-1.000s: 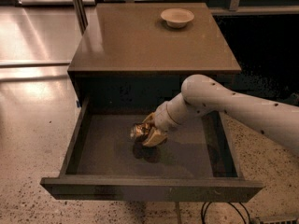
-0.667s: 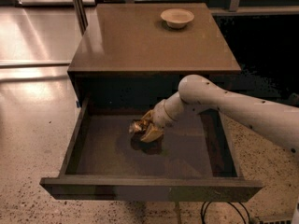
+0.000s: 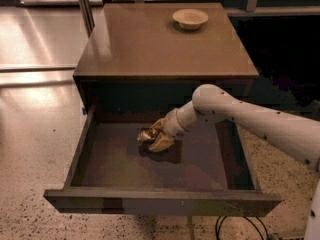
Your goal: Place orange can into top drawer
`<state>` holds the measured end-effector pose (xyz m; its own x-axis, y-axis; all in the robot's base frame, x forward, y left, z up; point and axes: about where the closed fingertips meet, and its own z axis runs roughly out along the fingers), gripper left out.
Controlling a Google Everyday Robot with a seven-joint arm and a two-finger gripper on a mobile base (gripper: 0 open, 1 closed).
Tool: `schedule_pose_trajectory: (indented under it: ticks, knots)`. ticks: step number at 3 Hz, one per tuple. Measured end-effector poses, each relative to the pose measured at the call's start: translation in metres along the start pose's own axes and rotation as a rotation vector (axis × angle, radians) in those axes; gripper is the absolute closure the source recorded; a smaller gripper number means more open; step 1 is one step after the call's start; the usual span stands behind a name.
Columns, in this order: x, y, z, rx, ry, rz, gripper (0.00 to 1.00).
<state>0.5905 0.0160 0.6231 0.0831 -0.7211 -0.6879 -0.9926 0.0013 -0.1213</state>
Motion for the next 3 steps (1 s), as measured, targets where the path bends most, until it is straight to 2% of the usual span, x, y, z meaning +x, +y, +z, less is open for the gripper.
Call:
schedule_pose_trajectory:
  ticks: [1,2,3]
  knots:
    - [-0.0093,0.0163,0.0066,-0.032,0.012,-0.029,1.00]
    - [-0.0092,0.0169,0.0070,-0.033,0.013,-0.029,0.81]
    - [-0.0092,0.0170,0.0070,-0.033,0.013,-0.029,0.58]
